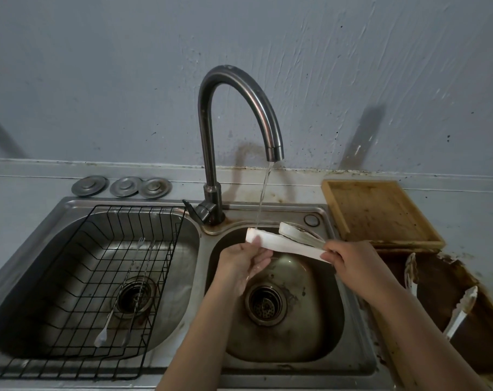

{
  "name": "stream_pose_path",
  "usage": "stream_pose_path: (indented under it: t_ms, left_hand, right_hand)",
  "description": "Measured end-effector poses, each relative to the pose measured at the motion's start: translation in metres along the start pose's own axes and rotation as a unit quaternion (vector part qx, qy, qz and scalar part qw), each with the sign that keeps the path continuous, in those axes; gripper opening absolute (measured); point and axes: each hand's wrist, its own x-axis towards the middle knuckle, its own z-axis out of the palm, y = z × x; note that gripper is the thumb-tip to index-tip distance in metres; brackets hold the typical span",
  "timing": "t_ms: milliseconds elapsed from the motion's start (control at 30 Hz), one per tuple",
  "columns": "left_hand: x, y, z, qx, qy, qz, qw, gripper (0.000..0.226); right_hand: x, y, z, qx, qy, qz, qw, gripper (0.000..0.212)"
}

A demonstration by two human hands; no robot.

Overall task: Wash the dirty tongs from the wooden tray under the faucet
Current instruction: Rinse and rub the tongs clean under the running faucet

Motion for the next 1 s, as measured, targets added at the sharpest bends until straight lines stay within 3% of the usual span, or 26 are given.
stream_pose_path:
  t_ms: [100, 267, 567, 733, 900, 1000]
  left_hand:
    - [-0.003, -0.003, 0.003, 0.037, -0.020, -0.003, 0.999, 0.016]
    - [0.006, 0.007, -0.002, 0.009, 0.007, -0.026, 1.000, 0.037]
    - [0.014, 0.012, -0.012, -0.043, 0.005, -0.006, 0.999, 0.017]
    - [0.016, 0.015, -0.001, -0.113, -0.009, 0.048, 0.992, 0.008]
    - [0.015, 0.014, 0.015, -0.146, -0.023, 0.065, 0.987, 0.011]
    - [0.017, 0.015, 0.018, -0.152, -0.025, 0.064, 0.986, 0.016]
  right_hand:
    - [-0.001, 0.000, -0.002, -0.014, 0.000, 0.001, 1.000, 0.019]
    - [-0.001, 0.009, -0.004, -0.016, 0.007, 0.010, 1.000, 0.019]
    - [0.000, 0.004, 0.003, -0.025, -0.003, 0.010, 1.000, 0.012]
    - [-0.003, 0.002, 0.008, -0.064, 0.049, 0.005, 0.997, 0.023]
    - [0.000, -0.006, 0.015, -0.090, 0.128, -0.021, 0.988, 0.027]
    - [0.001, -0.004, 0.022, -0.117, 0.134, -0.028, 0.984, 0.029]
